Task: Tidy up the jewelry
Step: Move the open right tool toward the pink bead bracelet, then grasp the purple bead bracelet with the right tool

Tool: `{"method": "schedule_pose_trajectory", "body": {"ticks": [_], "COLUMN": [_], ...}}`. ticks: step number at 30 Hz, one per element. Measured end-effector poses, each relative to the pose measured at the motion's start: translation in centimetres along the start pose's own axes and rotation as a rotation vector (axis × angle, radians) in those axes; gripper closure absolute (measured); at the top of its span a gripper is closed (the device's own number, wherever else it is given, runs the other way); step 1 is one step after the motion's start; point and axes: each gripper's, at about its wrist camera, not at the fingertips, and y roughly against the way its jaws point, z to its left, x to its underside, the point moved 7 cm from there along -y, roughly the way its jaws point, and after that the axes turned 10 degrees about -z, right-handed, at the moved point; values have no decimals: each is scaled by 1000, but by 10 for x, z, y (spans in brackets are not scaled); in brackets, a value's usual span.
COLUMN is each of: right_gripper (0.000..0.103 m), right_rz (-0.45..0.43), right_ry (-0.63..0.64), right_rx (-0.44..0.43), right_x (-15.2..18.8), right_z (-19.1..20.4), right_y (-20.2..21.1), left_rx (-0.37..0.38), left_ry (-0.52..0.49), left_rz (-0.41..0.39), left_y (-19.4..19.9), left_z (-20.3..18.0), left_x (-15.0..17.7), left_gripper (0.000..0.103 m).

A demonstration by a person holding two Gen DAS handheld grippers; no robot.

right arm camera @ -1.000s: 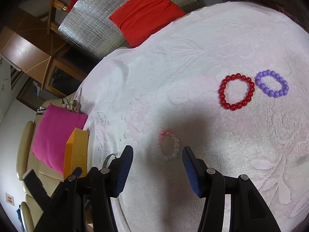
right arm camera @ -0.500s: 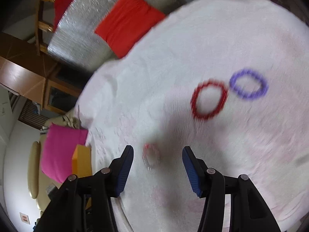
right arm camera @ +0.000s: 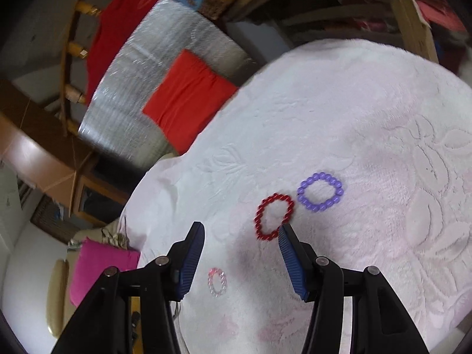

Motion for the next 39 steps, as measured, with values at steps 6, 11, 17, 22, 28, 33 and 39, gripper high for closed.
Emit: {"method": "schedule_pose_trajectory", "body": {"ticks": [6,11,17,22,28,33,39], "right_gripper": [46,46,46,46,49,63,65], "right_rz": [-19,32,25,28,20,26,61], "right_ry": [13,-68,-119,-202,-211,-145,-75], "right_rx": [14,-9,0,19,69,155,268], "right_x": [7,9,-6,-17,-25,-29,-34], "right_z": [1,-5,-21,-47,-62,-70,-87], "right_y": [9,-8,-17,-19,-20,-29,-51], "left_rx": [49,131,198,235,233,221,210], "left_ry": [-61,-91,-216,-297,-339,-197,-135], "left_rz": [83,46,3,77,133,190,196], "left_y": [-8,-3,4,-6,-23,-34,-32], "left_z": [-4,-33,-89,-130,-150,-131,-126], "left_x": [22,16,13,33,52,58,64], "left_gripper": [19,19,19,19,16,0,0]}}
